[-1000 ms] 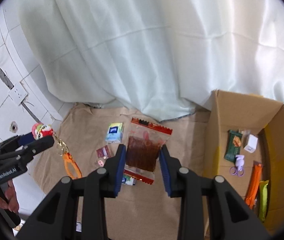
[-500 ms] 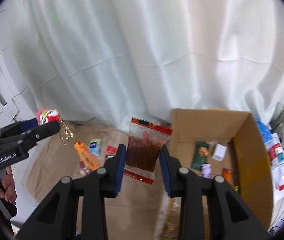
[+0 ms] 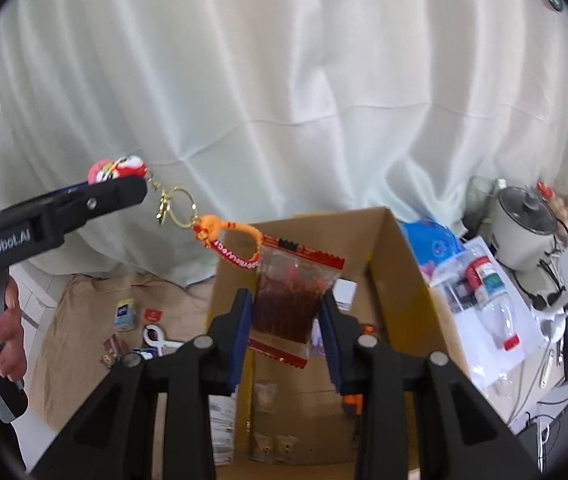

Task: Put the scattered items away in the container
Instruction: 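Carry the frog keychain and snack packet over the cardboard box with both grippers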

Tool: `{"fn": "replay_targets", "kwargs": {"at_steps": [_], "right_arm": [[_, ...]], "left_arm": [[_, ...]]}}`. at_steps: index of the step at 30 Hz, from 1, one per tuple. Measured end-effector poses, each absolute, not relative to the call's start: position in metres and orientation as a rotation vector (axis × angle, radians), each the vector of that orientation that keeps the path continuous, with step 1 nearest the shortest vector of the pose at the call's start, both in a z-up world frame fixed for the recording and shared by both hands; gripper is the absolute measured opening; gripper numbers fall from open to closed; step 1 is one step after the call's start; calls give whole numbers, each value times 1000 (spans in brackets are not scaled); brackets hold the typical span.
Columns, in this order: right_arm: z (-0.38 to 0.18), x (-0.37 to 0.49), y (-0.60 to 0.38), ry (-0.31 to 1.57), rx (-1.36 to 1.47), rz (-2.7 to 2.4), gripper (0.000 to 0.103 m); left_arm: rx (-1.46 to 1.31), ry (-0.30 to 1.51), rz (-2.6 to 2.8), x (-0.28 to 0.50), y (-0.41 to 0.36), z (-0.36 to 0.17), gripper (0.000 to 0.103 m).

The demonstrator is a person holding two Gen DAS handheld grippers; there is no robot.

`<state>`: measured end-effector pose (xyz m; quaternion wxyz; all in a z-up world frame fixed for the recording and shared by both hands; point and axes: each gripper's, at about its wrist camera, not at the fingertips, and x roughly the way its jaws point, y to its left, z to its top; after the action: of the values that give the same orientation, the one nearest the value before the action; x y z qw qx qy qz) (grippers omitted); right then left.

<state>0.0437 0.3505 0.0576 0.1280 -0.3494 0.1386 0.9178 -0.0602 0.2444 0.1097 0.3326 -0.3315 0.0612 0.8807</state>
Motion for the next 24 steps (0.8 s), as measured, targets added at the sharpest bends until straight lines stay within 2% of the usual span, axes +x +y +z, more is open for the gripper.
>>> {"fn": "replay_targets", "kwargs": {"at_steps": [8,16,24], "right_arm": [[27,65,377,469,-1075,2595,38],[-12,74,378,526,-1205,2545,38],[-28,70,375,558,-1256,2516,38]], "left_arm": [[-990,185,2145,-58,297,62,58],[-1148,262,2048,-50,309,-6,58],[-1203,300,2017,-43,310,-37,58]]}}
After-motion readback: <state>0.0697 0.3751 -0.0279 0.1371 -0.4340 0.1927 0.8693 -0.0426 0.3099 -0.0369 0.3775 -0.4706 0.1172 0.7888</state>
